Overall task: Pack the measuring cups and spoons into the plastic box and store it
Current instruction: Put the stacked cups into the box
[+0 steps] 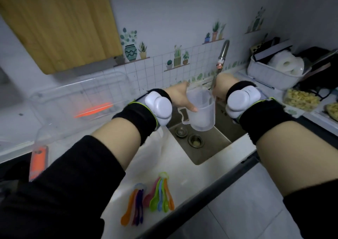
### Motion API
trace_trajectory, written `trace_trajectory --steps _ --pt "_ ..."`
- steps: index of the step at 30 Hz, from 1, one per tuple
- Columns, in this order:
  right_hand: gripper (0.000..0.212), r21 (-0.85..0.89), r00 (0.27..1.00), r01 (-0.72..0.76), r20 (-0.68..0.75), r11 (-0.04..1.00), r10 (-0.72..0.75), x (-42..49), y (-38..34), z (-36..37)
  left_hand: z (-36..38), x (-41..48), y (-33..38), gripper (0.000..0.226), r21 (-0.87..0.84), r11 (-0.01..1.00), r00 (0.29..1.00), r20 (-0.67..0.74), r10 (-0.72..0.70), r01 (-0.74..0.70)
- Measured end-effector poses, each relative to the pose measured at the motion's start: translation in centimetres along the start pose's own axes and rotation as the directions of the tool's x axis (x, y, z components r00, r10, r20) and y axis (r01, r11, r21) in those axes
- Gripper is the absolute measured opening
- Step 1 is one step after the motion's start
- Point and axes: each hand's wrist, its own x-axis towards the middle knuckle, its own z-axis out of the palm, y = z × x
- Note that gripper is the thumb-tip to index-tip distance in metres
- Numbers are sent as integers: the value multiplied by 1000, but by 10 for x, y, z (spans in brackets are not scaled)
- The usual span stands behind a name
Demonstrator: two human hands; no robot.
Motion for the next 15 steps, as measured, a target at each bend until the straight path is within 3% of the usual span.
trace_trajectory --steps 2,6,15 --pt "28 1 999 39 -12 999 -39 3 -13 -15 -21 -5 -2 98 -25 999 1000 2 -23 23" --pt "14 -2 994 105 -8 994 -105 11 -38 -33 -54 -19 -13 83 -153 985 996 17 -84 86" --pt "16 252 968 224 56 942 -245 30 -129 -21 -107 -64 -87 66 -273 925 963 16 -268 262"
